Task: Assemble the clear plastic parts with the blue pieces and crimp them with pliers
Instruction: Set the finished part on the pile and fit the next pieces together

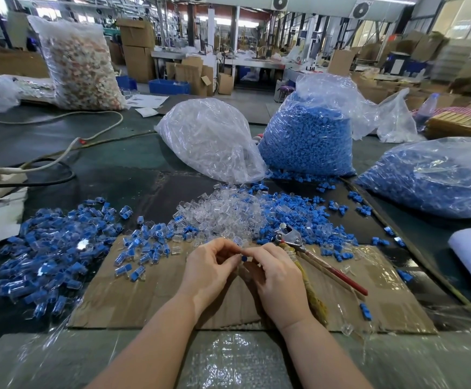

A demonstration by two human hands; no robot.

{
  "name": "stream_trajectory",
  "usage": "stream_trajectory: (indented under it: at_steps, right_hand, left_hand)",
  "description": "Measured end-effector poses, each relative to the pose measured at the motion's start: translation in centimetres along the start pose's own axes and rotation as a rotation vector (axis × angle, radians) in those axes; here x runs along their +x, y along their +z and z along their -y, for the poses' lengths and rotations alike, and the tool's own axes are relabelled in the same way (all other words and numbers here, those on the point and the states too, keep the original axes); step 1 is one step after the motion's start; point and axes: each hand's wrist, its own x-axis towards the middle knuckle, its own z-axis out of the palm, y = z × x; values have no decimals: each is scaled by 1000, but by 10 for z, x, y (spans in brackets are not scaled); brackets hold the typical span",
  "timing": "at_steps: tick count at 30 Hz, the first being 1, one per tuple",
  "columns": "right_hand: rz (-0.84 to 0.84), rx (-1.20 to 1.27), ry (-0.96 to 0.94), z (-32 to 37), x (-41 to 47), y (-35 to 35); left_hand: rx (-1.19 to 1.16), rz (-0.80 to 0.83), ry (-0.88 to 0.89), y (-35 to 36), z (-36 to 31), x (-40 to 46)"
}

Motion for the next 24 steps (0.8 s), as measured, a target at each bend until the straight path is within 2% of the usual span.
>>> stream_trajectory:
  at_steps: [18, 21, 24]
  right_hand:
    - [-4, -12, 10, 0, 2, -1]
    - [-21, -99, 76, 1, 4, -5]
    - [9, -268, 261, 1, 8, -14]
  left_hand:
    - [16, -19, 7, 0, 2, 1]
    - [-27, -28, -22, 1, 2, 2]
    - [-51, -34, -41, 1, 1, 2]
